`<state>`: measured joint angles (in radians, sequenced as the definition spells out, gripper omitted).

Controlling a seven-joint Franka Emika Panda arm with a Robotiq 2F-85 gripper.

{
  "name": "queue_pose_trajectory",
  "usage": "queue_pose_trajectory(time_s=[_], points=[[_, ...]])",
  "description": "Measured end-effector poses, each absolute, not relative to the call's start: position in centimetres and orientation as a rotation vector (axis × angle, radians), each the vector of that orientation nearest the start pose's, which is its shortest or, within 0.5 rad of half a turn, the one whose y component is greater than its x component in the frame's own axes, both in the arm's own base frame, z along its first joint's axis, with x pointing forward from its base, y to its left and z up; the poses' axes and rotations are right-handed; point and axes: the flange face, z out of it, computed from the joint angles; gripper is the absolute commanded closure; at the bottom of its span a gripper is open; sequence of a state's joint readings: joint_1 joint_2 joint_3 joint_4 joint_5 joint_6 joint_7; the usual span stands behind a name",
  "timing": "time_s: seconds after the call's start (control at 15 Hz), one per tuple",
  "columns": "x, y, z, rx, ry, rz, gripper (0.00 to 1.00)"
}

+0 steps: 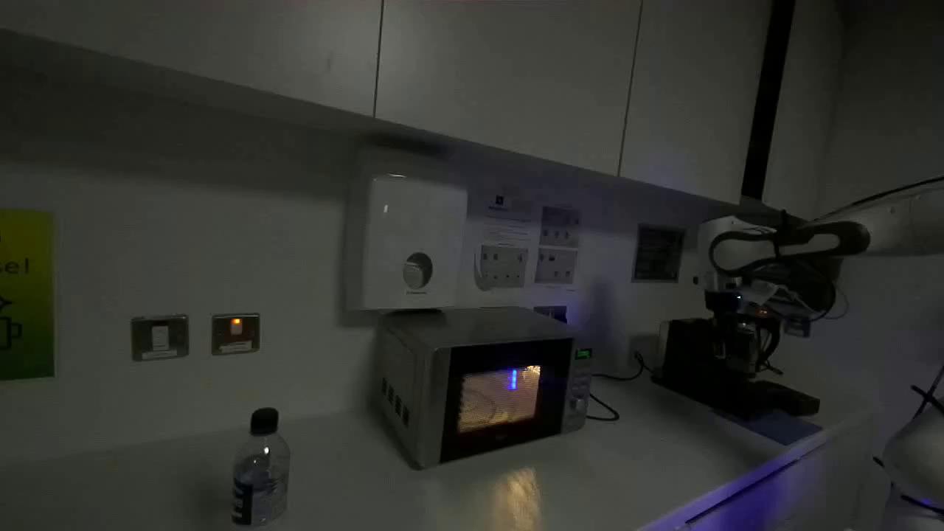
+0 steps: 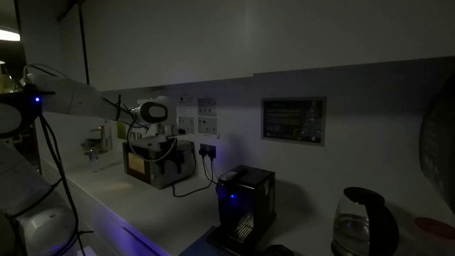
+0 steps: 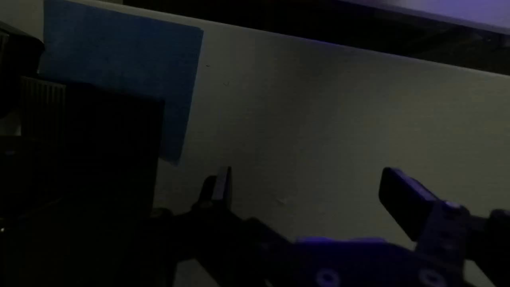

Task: Switch off the oven

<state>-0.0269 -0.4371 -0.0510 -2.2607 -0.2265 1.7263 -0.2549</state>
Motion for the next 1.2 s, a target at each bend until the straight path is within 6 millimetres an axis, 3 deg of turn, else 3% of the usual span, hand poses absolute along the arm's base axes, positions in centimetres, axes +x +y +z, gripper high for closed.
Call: queue_pose_trajectory(time_s=[0.53,0.8,1.2], points=[[41.0,-4.8,52.1,-3.281,-0.404,0.223,0.00],[41.1,-0.6,50.4,-3.189,-0.629,0.299,0.00],[39.0,5.6,49.1,-3.024,-0.964,0.511,0.00]])
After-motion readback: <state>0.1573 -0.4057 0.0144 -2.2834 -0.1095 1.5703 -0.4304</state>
